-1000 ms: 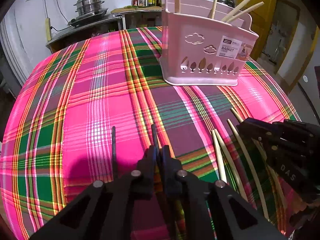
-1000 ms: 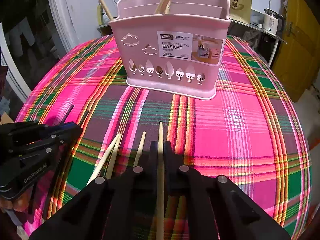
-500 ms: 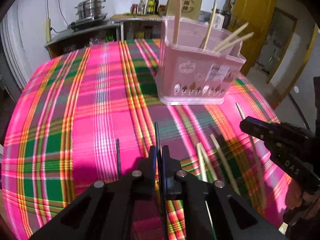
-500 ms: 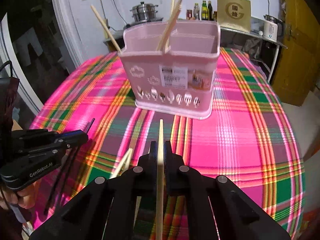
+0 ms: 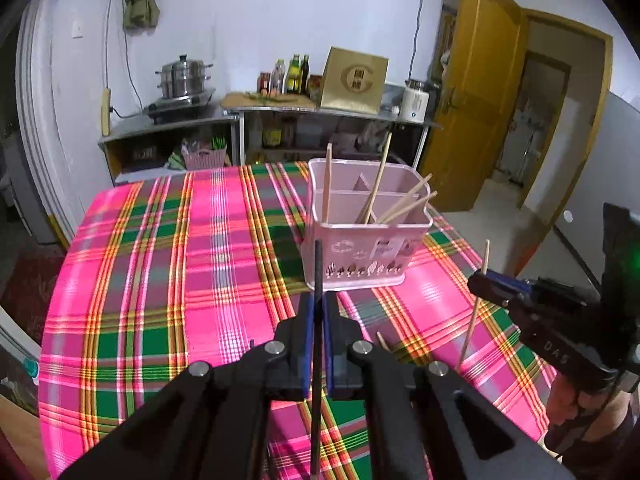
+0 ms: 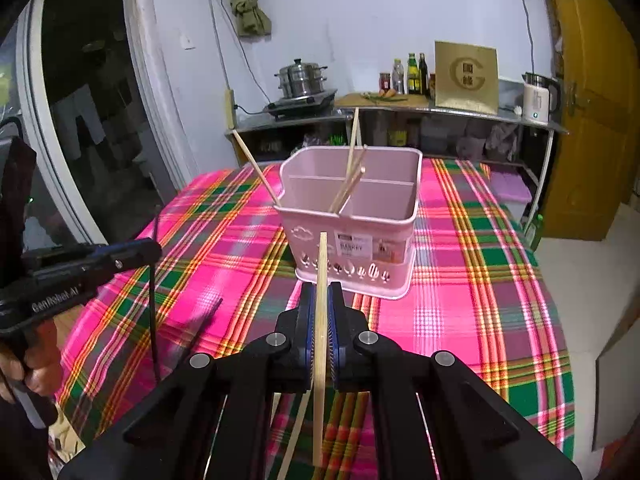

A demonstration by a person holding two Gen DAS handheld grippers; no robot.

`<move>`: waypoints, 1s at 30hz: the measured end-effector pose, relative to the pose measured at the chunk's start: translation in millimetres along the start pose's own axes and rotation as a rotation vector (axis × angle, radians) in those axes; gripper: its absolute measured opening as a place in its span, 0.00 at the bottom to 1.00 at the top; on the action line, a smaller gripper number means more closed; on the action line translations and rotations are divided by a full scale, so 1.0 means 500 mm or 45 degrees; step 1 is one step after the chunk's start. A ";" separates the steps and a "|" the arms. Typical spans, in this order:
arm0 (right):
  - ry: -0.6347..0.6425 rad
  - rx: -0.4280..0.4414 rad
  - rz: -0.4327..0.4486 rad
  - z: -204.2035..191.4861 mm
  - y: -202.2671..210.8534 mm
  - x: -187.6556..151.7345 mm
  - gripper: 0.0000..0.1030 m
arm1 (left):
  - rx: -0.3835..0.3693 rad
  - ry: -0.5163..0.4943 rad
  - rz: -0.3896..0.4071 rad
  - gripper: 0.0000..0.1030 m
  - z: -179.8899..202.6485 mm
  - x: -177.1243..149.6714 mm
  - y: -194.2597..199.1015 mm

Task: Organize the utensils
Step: 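Lift both held chopsticks and carry them over the pink basket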

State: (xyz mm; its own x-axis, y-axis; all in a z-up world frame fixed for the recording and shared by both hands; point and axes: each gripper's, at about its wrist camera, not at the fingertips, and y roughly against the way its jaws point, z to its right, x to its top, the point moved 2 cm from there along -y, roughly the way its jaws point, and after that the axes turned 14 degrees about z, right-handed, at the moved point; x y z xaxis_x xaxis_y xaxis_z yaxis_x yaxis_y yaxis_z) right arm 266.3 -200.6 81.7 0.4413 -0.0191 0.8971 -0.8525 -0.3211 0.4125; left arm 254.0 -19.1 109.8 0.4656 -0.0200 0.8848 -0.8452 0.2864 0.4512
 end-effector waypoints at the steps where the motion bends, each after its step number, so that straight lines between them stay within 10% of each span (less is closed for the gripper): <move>1: 0.001 0.001 0.006 0.000 0.005 0.002 0.06 | -0.001 -0.002 0.010 0.05 0.001 0.004 0.007; 30: 0.034 0.011 0.055 -0.015 0.087 0.006 0.06 | -0.013 -0.020 0.068 0.05 0.014 0.004 0.101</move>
State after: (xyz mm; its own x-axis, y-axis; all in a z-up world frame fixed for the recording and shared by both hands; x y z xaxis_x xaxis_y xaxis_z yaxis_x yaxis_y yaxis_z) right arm 228.2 -207.5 103.4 0.3966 -0.0076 0.9179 -0.8679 -0.3289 0.3723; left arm 210.3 -11.1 135.1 0.4156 -0.0196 0.9094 -0.8660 0.2972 0.4021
